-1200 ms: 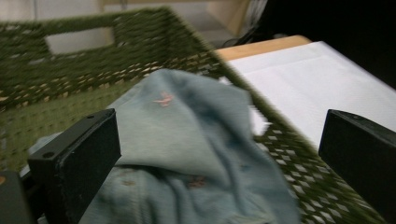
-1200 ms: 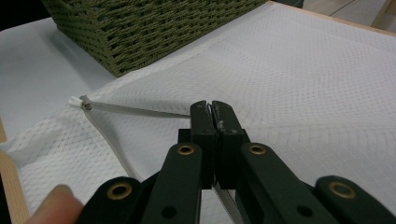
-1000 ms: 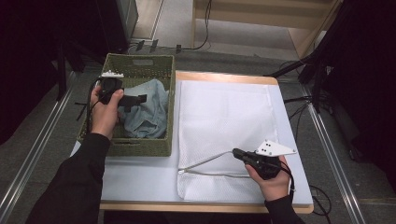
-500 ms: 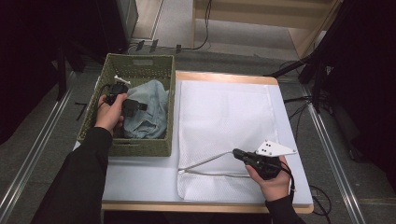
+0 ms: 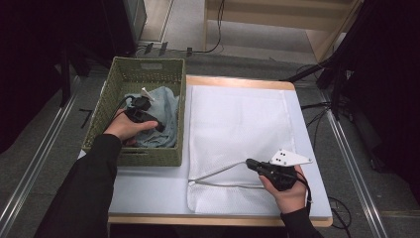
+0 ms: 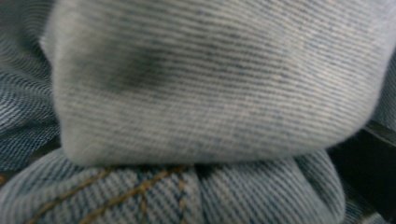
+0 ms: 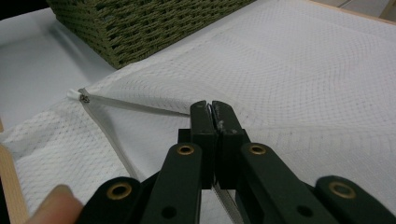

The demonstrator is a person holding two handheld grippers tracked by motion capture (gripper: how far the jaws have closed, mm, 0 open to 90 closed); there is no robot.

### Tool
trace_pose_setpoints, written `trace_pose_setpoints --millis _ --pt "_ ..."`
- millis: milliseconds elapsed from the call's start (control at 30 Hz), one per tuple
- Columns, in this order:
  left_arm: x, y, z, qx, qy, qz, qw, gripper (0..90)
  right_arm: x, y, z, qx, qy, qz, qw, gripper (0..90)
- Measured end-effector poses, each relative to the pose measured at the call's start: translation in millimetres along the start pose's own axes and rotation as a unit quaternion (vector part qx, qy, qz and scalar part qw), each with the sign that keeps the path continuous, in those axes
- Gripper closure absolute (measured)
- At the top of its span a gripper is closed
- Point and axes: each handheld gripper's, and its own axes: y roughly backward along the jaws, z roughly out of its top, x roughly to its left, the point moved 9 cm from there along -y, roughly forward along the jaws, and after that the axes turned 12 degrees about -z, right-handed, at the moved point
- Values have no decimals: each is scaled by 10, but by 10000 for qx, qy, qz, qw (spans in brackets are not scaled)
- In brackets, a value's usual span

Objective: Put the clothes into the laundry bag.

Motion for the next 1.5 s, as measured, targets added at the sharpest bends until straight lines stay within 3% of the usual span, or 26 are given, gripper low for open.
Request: trace_pose_setpoints --millis 133,267,333,400,467,633,700,733,767,800,833,867,933,967,1067,1133,1333,1500 --pt "-2 -27 5 233 -23 354 9991 46 16 -16 -12 37 21 7 10000 897" --pt "-42 -4 13 270 -96 334 9990 134 17 -17 -14 37 19 12 10000 897" --pt "-109 35 24 263 -327 215 9989 314 13 -15 -15 33 22 28 10000 897" --pt "-149 33 25 255 -350 107 9990 461 14 -17 -16 38 13 34 10000 897" --pt "-191 31 24 340 -534 182 9978 512 18 -32 -13 42 33 31 10000 897" --pt "-242 37 34 348 -706 303 9964 592 40 -53 -12 60 44 37 10000 897" --pt "-256 54 49 242 -715 274 9968 623 44 -56 -17 81 48 42 9999 897" --pt "-259 99 78 32 -631 169 9979 633 38 -54 -22 83 40 42 9999 897" --pt "-259 99 78 32 -631 169 9979 636 38 -54 -22 83 40 42 9999 897" --pt "-266 139 105 -170 -527 5 9985 636 35 -54 -22 64 46 57 10000 897" --pt "-273 214 131 -399 -522 -173 9977 643 26 -47 -29 72 8 43 10000 897" --pt "-273 214 131 -399 -522 -173 9977 648 26 -47 -29 72 8 43 10000 897" --pt "-298 319 158 -763 -637 -277 9947 656 11 -39 -32 60 21 54 10000 897" --pt "-298 319 158 -763 -637 -277 9947 658 11 -39 -32 60 21 54 10000 897" --pt "-321 494 195 -1405 -666 -384 9871 662 1 -35 -31 45 -1 36 10000 898" --pt "-316 576 198 -1609 -722 -347 9837 663 0 -34 -31 47 3 31 10000 898" --pt "-328 907 215 -2371 -844 -295 9674 663 2 -40 -33 56 18 28 10000 899" --pt "-345 1149 190 -2855 -823 -421 9539 660 14 -37 -29 39 38 63 10000 900"
